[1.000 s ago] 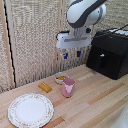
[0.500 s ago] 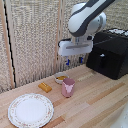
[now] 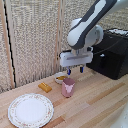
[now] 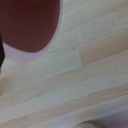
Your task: Please focus on the pink mug and carefully direct your gripper towards it. Gently take hold of the pink mug using your grasping instrument. Exercise caution as you elevate the pink mug off the tabletop. Shift the pink mug so it is above the white platter. With precision, slowly place the pink mug onto the white platter.
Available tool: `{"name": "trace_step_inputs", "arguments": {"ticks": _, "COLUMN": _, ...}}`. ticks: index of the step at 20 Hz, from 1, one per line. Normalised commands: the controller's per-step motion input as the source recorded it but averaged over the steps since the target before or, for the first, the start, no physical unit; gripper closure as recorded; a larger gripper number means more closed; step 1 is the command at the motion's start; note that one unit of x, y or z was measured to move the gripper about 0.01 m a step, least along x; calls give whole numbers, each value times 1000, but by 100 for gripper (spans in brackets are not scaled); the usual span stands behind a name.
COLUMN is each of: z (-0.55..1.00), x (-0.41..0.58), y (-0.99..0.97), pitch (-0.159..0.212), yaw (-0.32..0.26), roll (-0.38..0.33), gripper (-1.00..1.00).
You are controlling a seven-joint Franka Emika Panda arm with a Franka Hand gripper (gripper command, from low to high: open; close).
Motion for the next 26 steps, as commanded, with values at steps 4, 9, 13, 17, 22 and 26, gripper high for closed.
{"name": "trace_step_inputs", "arguments": {"ticks": 4, "z": -550, "x": -17, "y": -78, "pitch": 1, "yaw": 17, "roll": 0, "gripper": -100}}
{"name": "trace_step_inputs", "arguments": {"ticks": 9, "z": -409, "x": 33, "y": -13, "pitch": -1, "yaw": 46, "roll": -23, "gripper": -100}}
{"name": "trace_step_inputs", "arguments": {"ticks": 13, "z": -127, "x": 50, "y": -2, "pitch": 0, "yaw": 64, "roll": -7, "gripper": 100}}
{"name": "trace_step_inputs", "arguments": {"ticks": 17, "z": 0, "x": 0, "y": 0, "pitch": 0, "yaw": 5, "roll": 0, "gripper": 100}}
{"name": "trace_step_inputs", "arguments": {"ticks": 22, "z": 0, "x": -11, "y": 3, "pitch": -6, "yaw": 0, "roll": 0, "gripper": 100}}
{"name": "trace_step_inputs", "arguments": {"ticks": 26, "z": 0, "x": 0, "y": 33, "pitch": -63, "yaw": 0, "roll": 0, "gripper": 100}}
